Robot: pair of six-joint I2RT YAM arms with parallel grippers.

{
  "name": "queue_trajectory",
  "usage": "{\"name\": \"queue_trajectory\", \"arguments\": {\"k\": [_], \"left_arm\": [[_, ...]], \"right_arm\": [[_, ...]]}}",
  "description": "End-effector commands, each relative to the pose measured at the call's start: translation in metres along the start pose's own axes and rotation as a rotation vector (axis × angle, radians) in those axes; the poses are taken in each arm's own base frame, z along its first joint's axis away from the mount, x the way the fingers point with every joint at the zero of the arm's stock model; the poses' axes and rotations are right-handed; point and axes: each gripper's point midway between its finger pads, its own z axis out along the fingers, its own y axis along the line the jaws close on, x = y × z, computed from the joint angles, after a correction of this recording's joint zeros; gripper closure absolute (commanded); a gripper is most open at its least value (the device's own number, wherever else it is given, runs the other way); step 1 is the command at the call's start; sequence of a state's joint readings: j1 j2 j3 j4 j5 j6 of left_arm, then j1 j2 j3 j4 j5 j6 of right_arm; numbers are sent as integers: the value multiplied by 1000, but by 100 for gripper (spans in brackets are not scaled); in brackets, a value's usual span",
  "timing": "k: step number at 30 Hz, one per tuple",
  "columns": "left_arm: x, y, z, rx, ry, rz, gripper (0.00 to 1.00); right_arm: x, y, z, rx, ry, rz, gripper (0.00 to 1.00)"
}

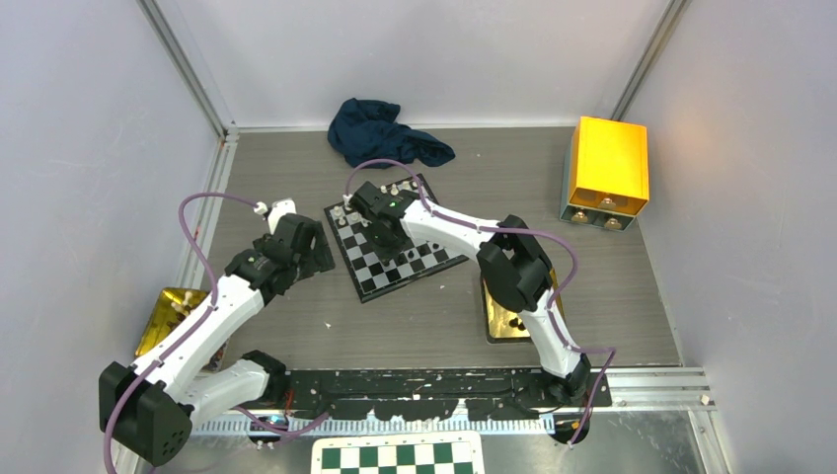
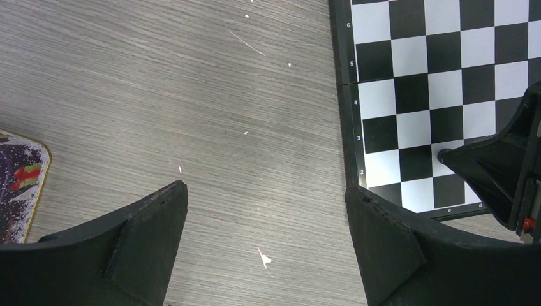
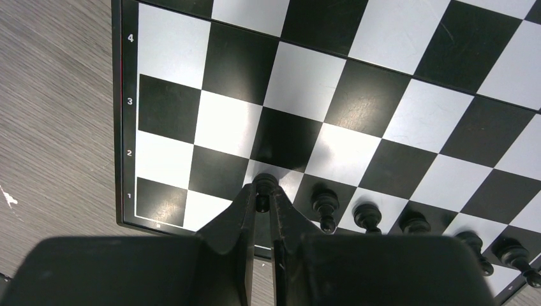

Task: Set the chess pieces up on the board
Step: Place the chess piece on the chessboard.

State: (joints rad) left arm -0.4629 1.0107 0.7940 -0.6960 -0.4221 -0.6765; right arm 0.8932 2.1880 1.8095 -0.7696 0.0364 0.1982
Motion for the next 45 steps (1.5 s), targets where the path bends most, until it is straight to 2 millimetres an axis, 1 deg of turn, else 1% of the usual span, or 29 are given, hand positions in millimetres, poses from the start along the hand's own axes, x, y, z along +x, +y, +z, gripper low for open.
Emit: {"name": "queue_trajectory", "arguments": {"k": [1,14,17,21,27,32,39,42,45], "left_arm": [[-8,-7,0,19,-29,-13,6],[-8,-7,0,18,-25,-13,6],[-8,-7,0,18,-25,-13,6],[-8,-8,1,17,-26,-14,6],[-8,-8,1,17,-23,-14,6],[-8,-8,1,17,-24,-14,6],[-12,-9,0,18,-31,-15,6],[-15,-9,0,11,-42,-15,6],[-20,-7,-1,-5,-57,-8,6]], "right_arm": [[-25,-1,-30,-3,-99,25,90],[-19,-2,-28,-8,-89,31,89],[-18,-2,-28,-9,-84,33,86],[-18,-3,-29,-6,-85,34,78],[-18,-4,-31,-3,-89,37,68],[-21,-3,-34,-8,-98,35,66],[-37,0,-50,-19,-134,22,65],[-50,3,-64,-30,-168,17,64],[-63,2,-83,-28,-215,21,64]]}}
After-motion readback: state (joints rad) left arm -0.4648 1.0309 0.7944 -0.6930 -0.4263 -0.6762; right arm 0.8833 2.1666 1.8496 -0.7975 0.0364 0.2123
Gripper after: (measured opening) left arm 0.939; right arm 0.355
